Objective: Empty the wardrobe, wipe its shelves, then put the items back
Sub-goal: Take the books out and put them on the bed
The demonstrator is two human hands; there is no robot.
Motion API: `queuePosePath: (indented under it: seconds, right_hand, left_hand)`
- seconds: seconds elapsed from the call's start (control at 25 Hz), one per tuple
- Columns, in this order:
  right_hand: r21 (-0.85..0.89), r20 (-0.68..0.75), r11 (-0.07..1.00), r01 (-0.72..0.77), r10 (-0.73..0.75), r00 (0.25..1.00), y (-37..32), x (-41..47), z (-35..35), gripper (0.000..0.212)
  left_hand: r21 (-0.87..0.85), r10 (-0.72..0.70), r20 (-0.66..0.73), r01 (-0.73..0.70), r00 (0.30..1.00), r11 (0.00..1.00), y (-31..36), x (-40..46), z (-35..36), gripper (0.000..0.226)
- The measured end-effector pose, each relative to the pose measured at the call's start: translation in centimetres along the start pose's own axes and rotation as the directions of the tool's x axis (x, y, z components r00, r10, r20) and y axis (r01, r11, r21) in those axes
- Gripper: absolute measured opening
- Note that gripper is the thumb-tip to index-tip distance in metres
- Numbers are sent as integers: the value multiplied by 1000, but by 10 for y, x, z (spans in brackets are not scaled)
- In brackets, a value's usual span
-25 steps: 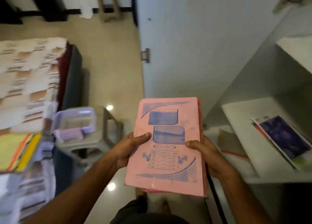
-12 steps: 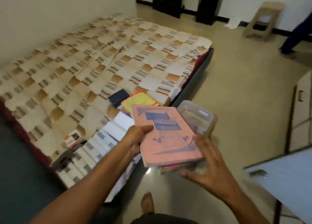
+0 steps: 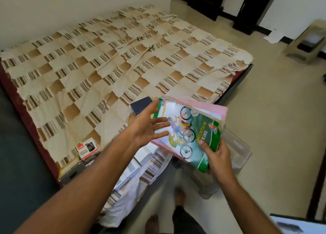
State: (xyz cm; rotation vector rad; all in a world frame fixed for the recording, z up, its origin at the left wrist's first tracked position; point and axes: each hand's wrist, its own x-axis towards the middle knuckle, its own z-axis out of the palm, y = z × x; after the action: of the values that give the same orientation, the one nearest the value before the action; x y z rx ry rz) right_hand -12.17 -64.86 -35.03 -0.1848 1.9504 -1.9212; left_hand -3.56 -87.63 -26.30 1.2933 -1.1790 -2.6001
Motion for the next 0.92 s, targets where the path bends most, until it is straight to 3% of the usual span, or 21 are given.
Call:
queuePosePath:
  seconds: [0.12, 0.28, 0.52, 0.76, 0.92]
  right_hand:
    - [201, -43, 954, -224, 237, 971, 31, 48, 8, 36]
    - [337, -48, 820, -462, 505, 861, 83, 129, 32, 45]
    - [431, 96, 615, -660, 697, 711, 152, 224, 88, 50]
    - [313, 82, 446, -838, 867, 492, 223, 260, 106, 51]
    - [19, 91, 359, -933, 929, 359, 220, 257, 92, 49]
  left_hand:
    - [0, -4, -147, 4, 989, 1000, 3, 28, -20, 35]
    - [89, 41, -340, -11, 939, 996, 4, 54, -38, 23]
    - [262, 90, -415, 24, 905, 965, 17, 97, -30, 28]
    - [256, 61, -471, 70, 880, 964, 7, 126, -21, 24]
    - [275, 78, -481, 66, 873, 959, 9, 129, -13, 22]
